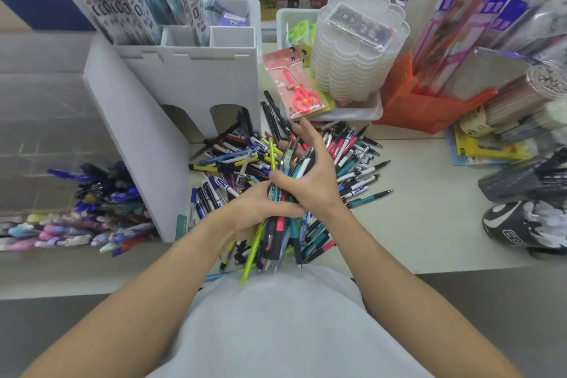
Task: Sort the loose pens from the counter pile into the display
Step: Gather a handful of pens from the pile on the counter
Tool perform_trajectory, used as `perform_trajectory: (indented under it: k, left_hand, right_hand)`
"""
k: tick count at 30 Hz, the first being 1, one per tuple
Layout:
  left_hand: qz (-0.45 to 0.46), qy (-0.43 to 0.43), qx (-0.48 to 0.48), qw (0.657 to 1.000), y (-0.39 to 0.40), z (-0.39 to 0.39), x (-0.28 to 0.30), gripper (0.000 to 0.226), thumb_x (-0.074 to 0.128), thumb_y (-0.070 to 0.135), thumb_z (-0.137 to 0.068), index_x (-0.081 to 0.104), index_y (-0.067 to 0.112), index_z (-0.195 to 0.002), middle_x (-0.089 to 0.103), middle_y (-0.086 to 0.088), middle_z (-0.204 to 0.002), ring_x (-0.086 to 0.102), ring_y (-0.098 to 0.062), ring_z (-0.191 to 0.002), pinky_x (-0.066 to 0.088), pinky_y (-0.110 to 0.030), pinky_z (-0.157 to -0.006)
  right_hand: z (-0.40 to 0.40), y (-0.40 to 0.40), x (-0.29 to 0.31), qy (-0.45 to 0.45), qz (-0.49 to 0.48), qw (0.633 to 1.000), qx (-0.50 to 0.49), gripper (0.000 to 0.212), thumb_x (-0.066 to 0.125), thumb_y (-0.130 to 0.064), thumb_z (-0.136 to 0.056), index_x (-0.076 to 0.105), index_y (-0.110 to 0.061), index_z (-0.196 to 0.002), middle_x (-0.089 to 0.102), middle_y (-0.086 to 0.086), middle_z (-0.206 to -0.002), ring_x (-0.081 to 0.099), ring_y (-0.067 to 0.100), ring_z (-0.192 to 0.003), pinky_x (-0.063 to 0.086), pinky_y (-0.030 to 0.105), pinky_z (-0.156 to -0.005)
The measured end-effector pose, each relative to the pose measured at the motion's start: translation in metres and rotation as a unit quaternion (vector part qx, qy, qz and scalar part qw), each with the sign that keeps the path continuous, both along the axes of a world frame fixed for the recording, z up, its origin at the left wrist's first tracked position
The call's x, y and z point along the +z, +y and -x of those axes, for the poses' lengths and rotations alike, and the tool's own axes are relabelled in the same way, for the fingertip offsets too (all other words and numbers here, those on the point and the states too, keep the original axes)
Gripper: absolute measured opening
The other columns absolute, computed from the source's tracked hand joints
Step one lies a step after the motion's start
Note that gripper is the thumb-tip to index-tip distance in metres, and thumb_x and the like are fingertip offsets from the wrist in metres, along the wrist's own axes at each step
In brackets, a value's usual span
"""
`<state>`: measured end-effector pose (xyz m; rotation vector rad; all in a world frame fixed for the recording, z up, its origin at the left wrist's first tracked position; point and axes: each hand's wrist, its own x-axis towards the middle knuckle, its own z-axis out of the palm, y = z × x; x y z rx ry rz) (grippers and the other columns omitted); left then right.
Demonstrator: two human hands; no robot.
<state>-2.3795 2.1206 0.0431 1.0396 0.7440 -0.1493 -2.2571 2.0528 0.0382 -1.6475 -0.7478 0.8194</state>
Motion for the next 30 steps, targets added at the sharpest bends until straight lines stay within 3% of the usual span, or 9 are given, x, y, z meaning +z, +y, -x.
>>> perform_trajectory:
  k: [3,8,12,16,19,20,22,25,30]
  left_hand:
    - [0.065,-0.002,0.038,0.997,-0.012,0.01,-0.008,0.027,0.077,0.0,-0.077,0.066,0.003,-0.102,0.071,-0.013,-0.084,0.07,-0.024,-0.075,0.058,-0.035,-0.069]
    - [0.095,0.004,0.064,0.993,-0.032,0.03,-0.02,0.044,0.08,0.011,-0.073,0.065,0.003,-0.113,0.073,-0.021,-0.104,0.071,-0.036,-0.098,0.056,-0.046,-0.091]
    - [0.129,-0.013,0.076,0.989,-0.047,0.035,-0.025,0.054,0.08,0.009,-0.074,0.06,0.001,-0.123,0.068,-0.027,-0.119,0.065,-0.044,-0.113,0.051,-0.052,-0.101]
    - [0.118,0.008,0.112,0.987,-0.054,0.036,-0.026,0.064,0.083,0.013,-0.068,0.056,0.004,-0.125,0.074,-0.02,-0.099,0.072,-0.036,-0.094,0.056,-0.049,-0.09]
    - [0.065,0.009,0.124,0.99,-0.049,0.026,-0.021,0.036,0.078,0.008,-0.076,0.063,0.0,-0.108,0.071,-0.014,-0.082,0.07,-0.025,-0.073,0.059,-0.042,-0.077]
    - [0.042,0.015,0.135,0.99,-0.045,0.023,-0.019,0.024,0.075,0.003,-0.081,0.065,0.0,-0.102,0.071,-0.013,-0.08,0.07,-0.023,-0.072,0.059,-0.04,-0.073]
    - [0.015,0.016,0.173,0.985,-0.036,0.021,-0.014,0.03,0.076,0.006,-0.08,0.065,0.0,-0.107,0.074,-0.012,-0.084,0.072,-0.023,-0.077,0.058,-0.038,-0.072]
    - [0.007,0.007,0.208,0.978,-0.025,0.027,-0.012,0.055,0.083,0.023,-0.067,0.065,0.004,-0.115,0.073,-0.015,-0.093,0.072,-0.025,-0.08,0.058,-0.036,-0.067]
    - [0.047,0.028,0.272,0.961,-0.021,0.037,-0.018,0.047,0.08,0.019,-0.069,0.065,0.001,-0.111,0.072,-0.014,-0.079,0.072,-0.026,-0.069,0.06,-0.036,-0.062]
  right_hand:
    - [0.003,0.0,-0.001,-0.017,0.003,0.999,0.033,0.081,0.077,0.009,-0.071,0.05,-0.015,-0.143,0.056,0.001,-0.139,0.058,-0.004,-0.118,0.047,0.018,-0.099]
    - [0.017,-0.007,-0.008,-0.011,0.025,0.997,0.07,0.045,0.071,0.004,-0.083,0.065,-0.018,-0.121,0.065,0.001,-0.124,0.064,0.0,-0.107,0.045,0.013,-0.093]
    - [0.022,-0.017,-0.024,0.057,0.063,0.995,0.049,0.019,0.075,-0.022,-0.086,0.072,-0.027,-0.104,0.068,-0.008,-0.114,0.07,0.023,-0.104,0.055,0.048,-0.095]
    - [0.008,-0.029,-0.02,0.021,0.059,0.988,0.139,0.049,0.089,-0.032,-0.074,0.066,-0.031,-0.117,0.065,0.0,-0.115,0.067,0.017,-0.106,0.053,0.049,-0.097]
    - [-0.003,-0.027,-0.011,0.004,0.055,0.981,0.186,0.091,0.094,-0.025,-0.069,0.043,-0.037,-0.143,0.052,-0.001,-0.135,0.058,-0.001,-0.116,0.048,0.017,-0.097]
    - [-0.004,-0.024,-0.009,0.021,0.051,0.982,0.183,0.101,0.093,-0.023,-0.069,0.034,-0.039,-0.148,0.048,-0.001,-0.141,0.057,-0.002,-0.118,0.048,0.014,-0.094]
    - [-0.004,-0.023,-0.004,0.081,0.043,0.982,0.164,0.109,0.092,-0.021,-0.069,0.026,-0.036,-0.155,0.042,-0.004,-0.148,0.061,0.008,-0.12,0.055,0.026,-0.094]
    - [-0.009,-0.032,-0.001,0.087,0.087,0.974,0.191,0.095,0.088,-0.031,-0.074,0.035,-0.029,-0.153,0.05,-0.009,-0.141,0.064,0.008,-0.118,0.058,0.035,-0.094]
    - [-0.008,-0.057,-0.016,0.071,0.188,0.945,0.26,0.06,0.093,-0.029,-0.07,0.063,-0.025,-0.122,0.068,-0.001,-0.113,0.072,0.013,-0.096,0.061,0.042,-0.087]
